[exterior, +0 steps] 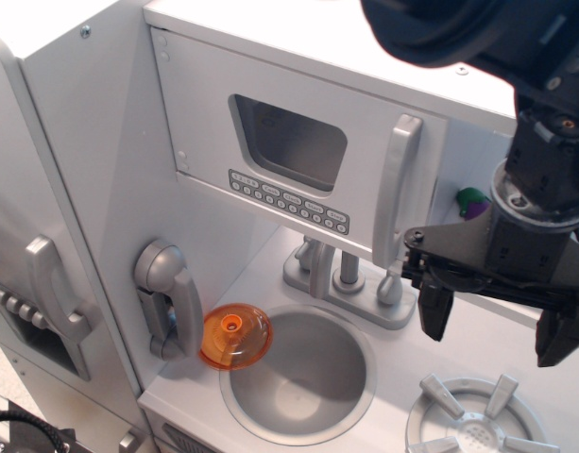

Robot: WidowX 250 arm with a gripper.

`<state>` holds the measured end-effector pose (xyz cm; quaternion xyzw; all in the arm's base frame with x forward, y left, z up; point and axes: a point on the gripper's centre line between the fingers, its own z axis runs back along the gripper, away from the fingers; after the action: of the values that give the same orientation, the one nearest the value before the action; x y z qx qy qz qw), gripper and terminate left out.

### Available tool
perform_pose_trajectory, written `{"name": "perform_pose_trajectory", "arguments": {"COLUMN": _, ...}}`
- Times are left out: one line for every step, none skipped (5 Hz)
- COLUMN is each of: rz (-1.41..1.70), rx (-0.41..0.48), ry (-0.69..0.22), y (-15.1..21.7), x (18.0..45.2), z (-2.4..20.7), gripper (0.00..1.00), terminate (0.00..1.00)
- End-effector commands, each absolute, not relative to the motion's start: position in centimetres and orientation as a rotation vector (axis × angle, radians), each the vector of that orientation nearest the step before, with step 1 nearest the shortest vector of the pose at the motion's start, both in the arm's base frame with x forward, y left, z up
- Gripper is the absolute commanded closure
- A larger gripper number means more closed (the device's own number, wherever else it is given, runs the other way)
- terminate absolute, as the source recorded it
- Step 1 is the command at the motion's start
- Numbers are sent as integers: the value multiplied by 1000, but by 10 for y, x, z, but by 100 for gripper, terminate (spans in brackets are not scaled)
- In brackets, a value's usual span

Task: Open microwave

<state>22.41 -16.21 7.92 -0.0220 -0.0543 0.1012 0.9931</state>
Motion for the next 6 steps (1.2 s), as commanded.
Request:
{"name": "perform_pose_trajectory", "arguments": {"rz": 203, "rx": -44, "ry": -109, "y": -162, "x": 224, "z": 79, "gripper": 0, "terminate": 0}}
{"name": "perform_pose_trajectory", "arguments": {"rz": 175, "rx": -6, "ry": -114, "y": -135, "x": 236, "z": 91, "gripper": 0, "terminate": 0}}
{"name": "perform_pose_trajectory", "arguments": {"rz": 135, "rx": -16, "ry": -144, "y": -110, "x": 251, "z": 100, "gripper": 0, "terminate": 0}}
{"name": "perform_pose_trajectory", "arguments": {"rz": 91, "rx": -22, "ry": -186, "y": -97, "x": 264, "z": 108, "gripper": 0, "terminate": 0}}
{"name": "perform_pose_trajectory", "arguments": {"rz": 54, "rx": -35, "ry": -224, "y": -90, "x": 273, "z": 115, "gripper": 0, "terminate": 0}}
{"name": "perform_pose_trajectory", "arguments": {"rz": 41, "rx": -29, "ry": -264, "y": -84, "x": 280, "z": 119, "gripper": 0, "terminate": 0}}
